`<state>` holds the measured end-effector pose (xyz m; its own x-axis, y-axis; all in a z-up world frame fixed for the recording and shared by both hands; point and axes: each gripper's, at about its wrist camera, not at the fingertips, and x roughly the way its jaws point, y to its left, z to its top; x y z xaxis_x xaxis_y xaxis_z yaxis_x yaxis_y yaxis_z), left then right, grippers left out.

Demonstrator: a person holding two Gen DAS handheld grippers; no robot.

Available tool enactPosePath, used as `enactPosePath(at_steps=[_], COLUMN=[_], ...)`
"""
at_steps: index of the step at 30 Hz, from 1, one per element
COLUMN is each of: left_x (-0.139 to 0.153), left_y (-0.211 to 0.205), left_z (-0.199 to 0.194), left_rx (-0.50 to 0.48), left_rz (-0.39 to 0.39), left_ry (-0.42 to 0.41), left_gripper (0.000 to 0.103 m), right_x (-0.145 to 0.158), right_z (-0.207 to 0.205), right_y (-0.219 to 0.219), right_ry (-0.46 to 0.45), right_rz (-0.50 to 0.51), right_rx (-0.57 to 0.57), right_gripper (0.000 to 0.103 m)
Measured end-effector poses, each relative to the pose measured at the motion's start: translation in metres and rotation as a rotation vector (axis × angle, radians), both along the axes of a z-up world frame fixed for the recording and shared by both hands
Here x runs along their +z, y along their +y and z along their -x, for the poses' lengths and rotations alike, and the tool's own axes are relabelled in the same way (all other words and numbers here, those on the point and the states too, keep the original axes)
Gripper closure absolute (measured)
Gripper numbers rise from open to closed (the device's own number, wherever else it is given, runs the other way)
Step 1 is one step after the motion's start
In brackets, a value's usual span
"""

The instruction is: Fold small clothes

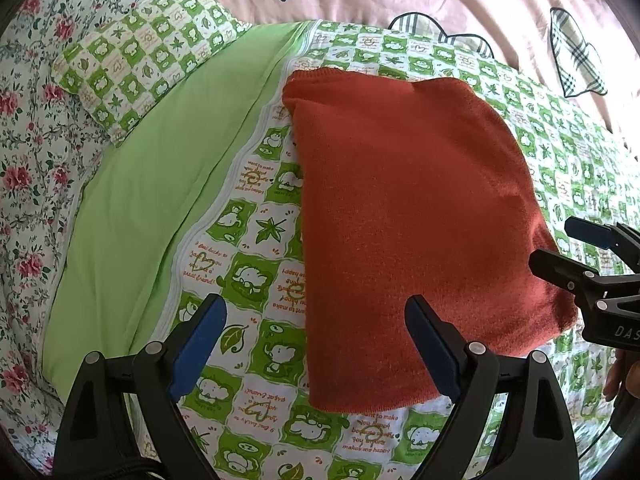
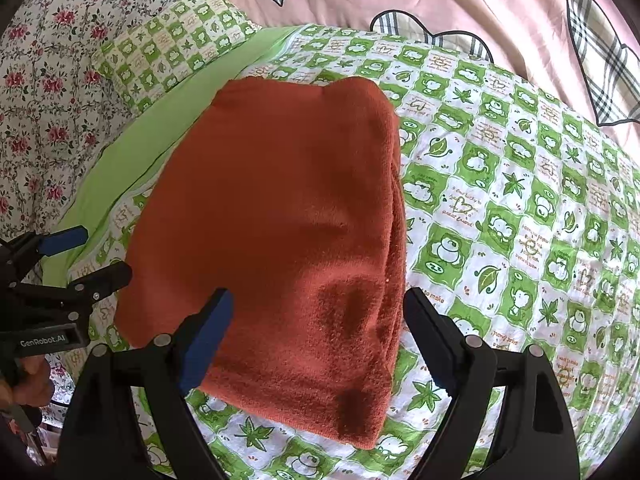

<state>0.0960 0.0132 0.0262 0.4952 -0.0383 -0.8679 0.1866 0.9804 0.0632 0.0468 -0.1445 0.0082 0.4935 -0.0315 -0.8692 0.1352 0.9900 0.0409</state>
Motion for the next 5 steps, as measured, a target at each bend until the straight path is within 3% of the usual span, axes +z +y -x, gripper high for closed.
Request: enactPosePath(at_steps=[5], left_x=[-0.0034], left_y=[-0.0002], left_z=[-0.0038], left_rx=[0.005], left_rz=[0.009], left_ry=[-0.002], left_gripper=[0.012], right_x=[-0.0027], right_z=[-0.0001], right_y=[0.0002], right_ry=[0.002], right_rz=[-0.006], right_rx=[-0.020], right_gripper=[0.016])
